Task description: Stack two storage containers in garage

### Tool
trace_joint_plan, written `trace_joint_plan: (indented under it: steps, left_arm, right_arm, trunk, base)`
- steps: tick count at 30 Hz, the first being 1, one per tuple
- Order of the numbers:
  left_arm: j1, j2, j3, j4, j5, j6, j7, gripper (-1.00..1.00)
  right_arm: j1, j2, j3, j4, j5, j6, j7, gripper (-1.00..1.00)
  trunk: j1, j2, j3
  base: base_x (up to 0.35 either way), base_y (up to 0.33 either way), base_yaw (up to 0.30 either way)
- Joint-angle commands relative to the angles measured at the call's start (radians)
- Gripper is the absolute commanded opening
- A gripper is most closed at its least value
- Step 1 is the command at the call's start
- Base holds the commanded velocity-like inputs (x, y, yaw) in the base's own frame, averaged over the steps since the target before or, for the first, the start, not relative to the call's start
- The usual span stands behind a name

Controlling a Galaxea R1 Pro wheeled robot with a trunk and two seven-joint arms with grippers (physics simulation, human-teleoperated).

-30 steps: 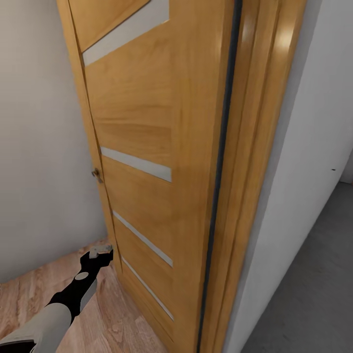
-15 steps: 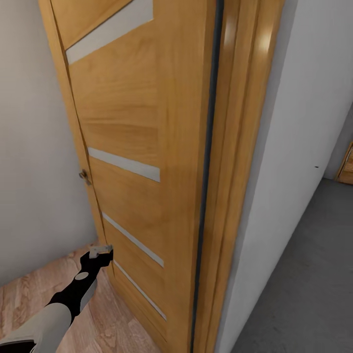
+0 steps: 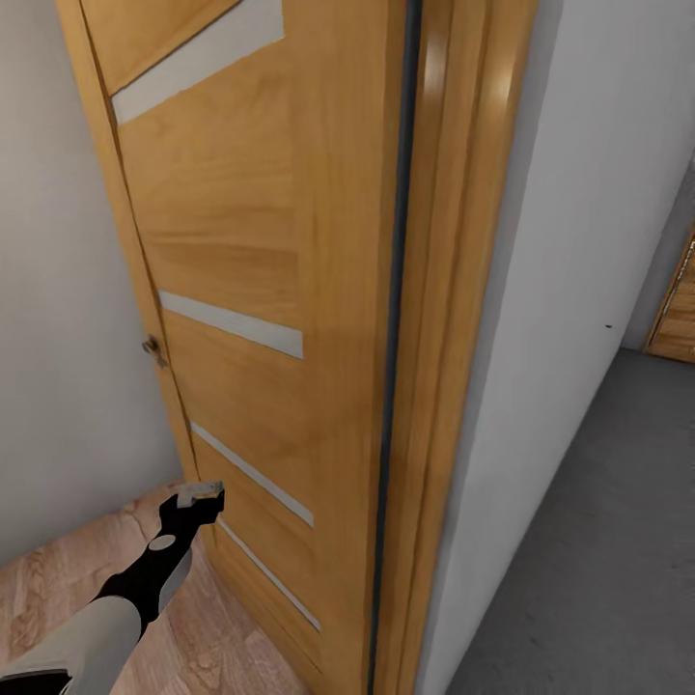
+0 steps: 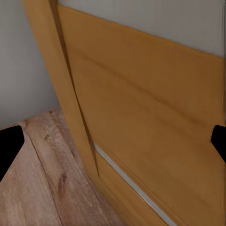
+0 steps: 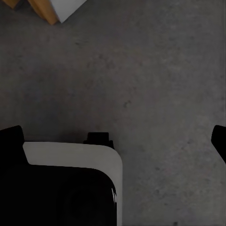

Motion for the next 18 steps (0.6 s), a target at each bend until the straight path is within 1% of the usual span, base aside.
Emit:
trace_joint_plan:
  steps: [1, 7, 10, 18]
  left_arm:
    - [-0.001, 0.000, 0.000, 0.000, 0.001, -0.003, 0.001, 1.00]
    - [-0.001, -0.003, -0.002, -0.003, 0.001, -0.003, 0.001, 1.00]
    - [-0.001, -0.004, -0.002, -0.003, 0.001, -0.003, 0.001, 1.00]
    - [-0.001, -0.006, -0.002, -0.004, 0.001, -0.003, 0.001, 1.00]
  right_arm:
    - [-0.001, 0.000, 0.001, 0.001, 0.000, -0.003, 0.000, 1.00]
    - [-0.001, 0.000, 0.001, 0.001, 0.001, -0.003, 0.000, 1.00]
    - [-0.001, 0.000, 0.001, 0.001, 0.000, -0.003, 0.000, 1.00]
    - [-0.001, 0.000, 0.001, 0.001, 0.000, -0.003, 0.000, 1.00]
  trunk:
    - [0.000, -0.001, -0.001]
    - [0.000, -0.001, -0.001]
    - [0.000, -0.001, -0.001]
    - [0.000, -0.001, -0.001]
  base:
    - [0.000, 0.000, -0.034]
    - [0.001, 0.000, -0.013]
    - [0.065, 0.000, -0.005]
    - [0.203, 0.000, -0.001]
